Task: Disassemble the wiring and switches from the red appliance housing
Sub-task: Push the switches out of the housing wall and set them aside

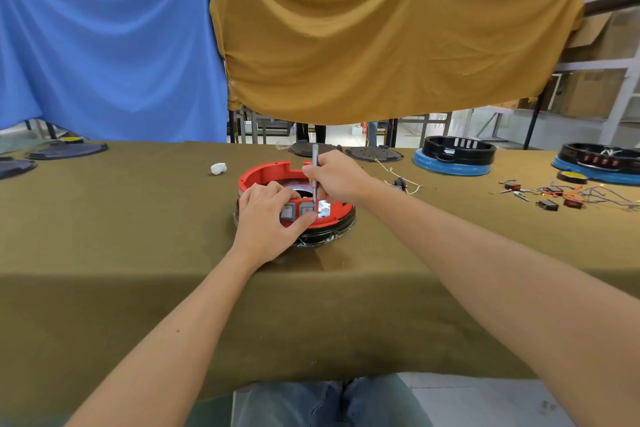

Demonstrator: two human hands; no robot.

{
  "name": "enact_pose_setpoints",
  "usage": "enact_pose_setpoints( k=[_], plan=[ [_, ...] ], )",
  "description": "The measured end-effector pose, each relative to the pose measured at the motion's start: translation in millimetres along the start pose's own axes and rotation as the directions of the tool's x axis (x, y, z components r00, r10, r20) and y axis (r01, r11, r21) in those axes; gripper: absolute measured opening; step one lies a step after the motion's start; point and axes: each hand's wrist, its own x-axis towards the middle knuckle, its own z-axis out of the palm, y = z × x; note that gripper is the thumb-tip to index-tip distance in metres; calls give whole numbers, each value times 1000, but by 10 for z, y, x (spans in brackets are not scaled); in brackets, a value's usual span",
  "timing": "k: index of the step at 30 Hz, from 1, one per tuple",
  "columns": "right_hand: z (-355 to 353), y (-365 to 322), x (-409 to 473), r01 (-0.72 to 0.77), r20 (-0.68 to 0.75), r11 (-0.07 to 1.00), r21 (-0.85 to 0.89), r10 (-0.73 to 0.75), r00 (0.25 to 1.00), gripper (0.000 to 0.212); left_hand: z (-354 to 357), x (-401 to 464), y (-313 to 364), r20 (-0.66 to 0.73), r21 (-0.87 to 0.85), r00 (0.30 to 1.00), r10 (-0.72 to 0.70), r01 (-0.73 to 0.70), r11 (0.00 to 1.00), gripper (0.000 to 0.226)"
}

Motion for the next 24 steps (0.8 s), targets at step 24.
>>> enact_pose_setpoints(
  k=[24],
  plan=[
    [81,103,-153,10,-121,991,133,7,993,29,35,8,-29,-13,5,1000,8,-8,1000,54]
  ],
)
